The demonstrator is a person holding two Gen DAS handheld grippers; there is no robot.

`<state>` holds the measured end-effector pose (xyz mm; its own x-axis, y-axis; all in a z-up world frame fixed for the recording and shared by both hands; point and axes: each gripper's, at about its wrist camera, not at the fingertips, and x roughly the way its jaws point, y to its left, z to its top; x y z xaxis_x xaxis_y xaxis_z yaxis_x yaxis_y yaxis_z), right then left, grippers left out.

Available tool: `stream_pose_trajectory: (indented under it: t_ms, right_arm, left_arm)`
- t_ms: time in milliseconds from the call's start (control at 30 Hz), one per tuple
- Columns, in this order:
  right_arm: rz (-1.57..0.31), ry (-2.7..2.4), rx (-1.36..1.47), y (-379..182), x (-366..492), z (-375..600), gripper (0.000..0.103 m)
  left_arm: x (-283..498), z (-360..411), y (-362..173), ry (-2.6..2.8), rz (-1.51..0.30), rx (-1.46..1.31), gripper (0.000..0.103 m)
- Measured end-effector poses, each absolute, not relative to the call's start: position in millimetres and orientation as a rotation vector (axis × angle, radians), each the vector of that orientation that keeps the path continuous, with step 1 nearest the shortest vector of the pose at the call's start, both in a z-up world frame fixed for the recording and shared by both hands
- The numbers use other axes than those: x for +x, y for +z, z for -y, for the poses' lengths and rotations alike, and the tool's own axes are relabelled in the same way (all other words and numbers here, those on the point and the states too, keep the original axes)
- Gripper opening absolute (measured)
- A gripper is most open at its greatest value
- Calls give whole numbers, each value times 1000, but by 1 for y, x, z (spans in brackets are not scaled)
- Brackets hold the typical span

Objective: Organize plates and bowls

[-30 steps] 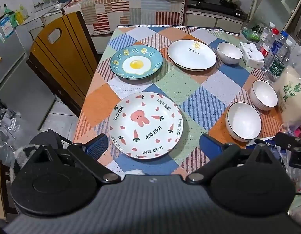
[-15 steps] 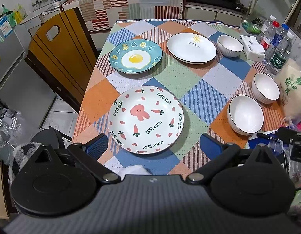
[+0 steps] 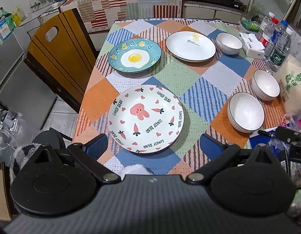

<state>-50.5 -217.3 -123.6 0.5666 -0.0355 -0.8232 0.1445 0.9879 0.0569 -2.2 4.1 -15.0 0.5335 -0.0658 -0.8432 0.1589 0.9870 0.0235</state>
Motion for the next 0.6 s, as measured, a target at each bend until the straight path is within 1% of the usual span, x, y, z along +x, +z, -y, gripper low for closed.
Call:
stream_pose_trajectory:
  t_ms: [600]
  right_arm:
    - [-969,-110,107,-124,-49,213,102]
  left_arm:
    - [-3,-7,-16,-143,-1003,101,101]
